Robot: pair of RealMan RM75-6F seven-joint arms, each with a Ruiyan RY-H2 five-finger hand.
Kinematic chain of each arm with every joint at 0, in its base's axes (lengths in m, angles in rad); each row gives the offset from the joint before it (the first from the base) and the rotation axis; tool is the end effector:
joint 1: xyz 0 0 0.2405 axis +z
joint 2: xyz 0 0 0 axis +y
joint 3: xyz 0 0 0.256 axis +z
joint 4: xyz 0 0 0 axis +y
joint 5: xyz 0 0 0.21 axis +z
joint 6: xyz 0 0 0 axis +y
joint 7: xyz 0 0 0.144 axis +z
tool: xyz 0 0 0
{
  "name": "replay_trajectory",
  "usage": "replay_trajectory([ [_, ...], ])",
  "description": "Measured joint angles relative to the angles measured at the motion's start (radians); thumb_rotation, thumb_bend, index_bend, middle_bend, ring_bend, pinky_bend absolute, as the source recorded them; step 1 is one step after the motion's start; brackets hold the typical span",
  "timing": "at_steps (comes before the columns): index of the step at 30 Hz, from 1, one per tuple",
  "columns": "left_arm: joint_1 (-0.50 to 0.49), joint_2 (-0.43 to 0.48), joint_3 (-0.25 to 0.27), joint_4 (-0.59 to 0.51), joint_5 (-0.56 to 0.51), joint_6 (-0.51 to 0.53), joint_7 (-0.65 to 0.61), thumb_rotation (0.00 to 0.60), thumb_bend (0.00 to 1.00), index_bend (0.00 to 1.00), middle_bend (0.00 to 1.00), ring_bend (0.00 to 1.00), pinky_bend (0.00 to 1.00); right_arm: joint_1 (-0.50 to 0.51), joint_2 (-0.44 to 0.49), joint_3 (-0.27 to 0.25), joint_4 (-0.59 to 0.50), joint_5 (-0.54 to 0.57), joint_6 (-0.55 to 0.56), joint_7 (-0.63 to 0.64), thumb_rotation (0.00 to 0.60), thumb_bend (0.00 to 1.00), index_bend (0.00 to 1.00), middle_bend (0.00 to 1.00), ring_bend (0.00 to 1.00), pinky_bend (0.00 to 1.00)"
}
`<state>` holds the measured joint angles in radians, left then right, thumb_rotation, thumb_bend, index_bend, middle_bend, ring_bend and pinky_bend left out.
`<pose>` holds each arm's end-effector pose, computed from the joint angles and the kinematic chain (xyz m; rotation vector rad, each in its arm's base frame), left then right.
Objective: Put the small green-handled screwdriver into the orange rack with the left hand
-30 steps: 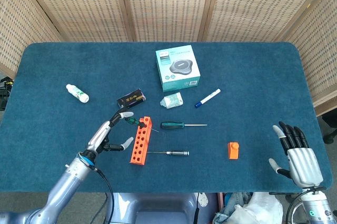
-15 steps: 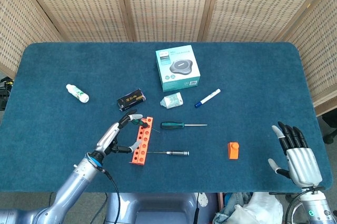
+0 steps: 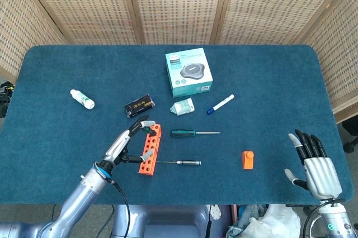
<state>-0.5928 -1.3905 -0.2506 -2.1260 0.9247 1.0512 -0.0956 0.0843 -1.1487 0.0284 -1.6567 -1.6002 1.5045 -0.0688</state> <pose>-0.0838 0.2564 0.0298 -1.4246 -1.9600 -1.3817 -0.2866 -0.1745 0.1405 1.4718 -0.8653 0.9645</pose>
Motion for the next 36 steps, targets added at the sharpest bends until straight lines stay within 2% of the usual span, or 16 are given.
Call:
replay_trajectory([
  [36, -0.074, -0.068, -0.042, 0.038, -0.072, 0.003, 0.051, 0.6, 0.38, 0.16, 0.01, 0.0, 0.03, -0.002, 0.004, -0.001, -0.004, -0.004, 0.005, 0.002, 0.6, 0.24, 0.0, 0.0, 0.0, 0.0],
])
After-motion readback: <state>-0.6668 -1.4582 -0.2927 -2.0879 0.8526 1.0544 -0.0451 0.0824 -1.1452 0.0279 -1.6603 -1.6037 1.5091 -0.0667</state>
